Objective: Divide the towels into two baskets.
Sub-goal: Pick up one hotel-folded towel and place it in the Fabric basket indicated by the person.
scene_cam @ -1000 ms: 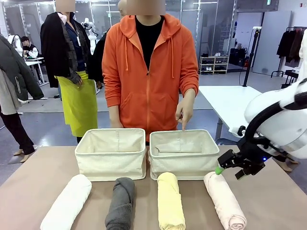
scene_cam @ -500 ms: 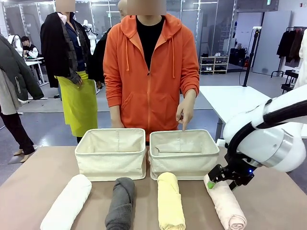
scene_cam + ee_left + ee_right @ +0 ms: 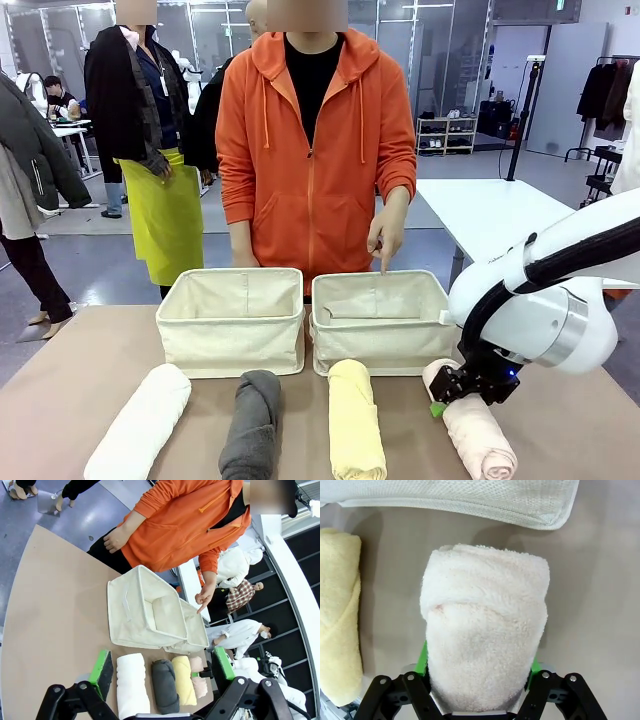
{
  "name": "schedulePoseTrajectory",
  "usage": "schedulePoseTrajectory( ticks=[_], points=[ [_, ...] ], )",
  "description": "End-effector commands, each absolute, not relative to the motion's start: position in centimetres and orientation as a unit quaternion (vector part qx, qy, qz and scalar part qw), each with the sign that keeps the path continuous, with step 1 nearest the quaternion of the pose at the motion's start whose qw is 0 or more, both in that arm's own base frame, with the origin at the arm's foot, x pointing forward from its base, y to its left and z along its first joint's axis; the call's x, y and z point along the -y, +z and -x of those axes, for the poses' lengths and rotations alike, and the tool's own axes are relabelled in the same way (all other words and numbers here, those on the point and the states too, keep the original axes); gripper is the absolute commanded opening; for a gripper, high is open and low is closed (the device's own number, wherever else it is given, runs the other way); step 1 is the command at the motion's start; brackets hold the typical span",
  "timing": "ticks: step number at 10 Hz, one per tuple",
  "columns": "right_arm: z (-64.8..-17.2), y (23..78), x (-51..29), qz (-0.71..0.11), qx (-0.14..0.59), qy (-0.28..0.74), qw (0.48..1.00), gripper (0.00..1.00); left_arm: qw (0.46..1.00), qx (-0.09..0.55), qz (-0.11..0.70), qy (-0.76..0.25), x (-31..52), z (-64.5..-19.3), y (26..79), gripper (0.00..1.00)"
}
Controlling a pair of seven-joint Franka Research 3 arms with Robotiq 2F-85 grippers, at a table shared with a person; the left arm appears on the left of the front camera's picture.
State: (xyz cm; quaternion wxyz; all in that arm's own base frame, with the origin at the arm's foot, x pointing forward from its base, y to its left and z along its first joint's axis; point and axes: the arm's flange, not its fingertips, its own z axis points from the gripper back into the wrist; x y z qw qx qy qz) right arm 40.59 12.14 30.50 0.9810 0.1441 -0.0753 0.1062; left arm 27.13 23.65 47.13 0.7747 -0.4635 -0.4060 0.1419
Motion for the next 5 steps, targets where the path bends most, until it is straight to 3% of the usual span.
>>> schedulePoseTrajectory(
  ticks=[1,3,5],
  points=[
    [-34.0,29.7,-11.0,-0.127,0.075,0.093,0.985,0.61,0.768,0.411,0.471,0.139,-23.8,-27.1,47.1,1.0],
    [-34.2,30.6,-11.1,-0.143,0.081,0.1,0.981,0.41,0.768,0.411,0.471,0.139,-23.8,-27.1,47.1,1.0],
    [-34.2,32.7,-11.1,-0.135,0.083,0.116,0.981,0.41,0.768,0.411,0.471,0.139,-23.8,-27.1,47.1,1.0]
  ],
)
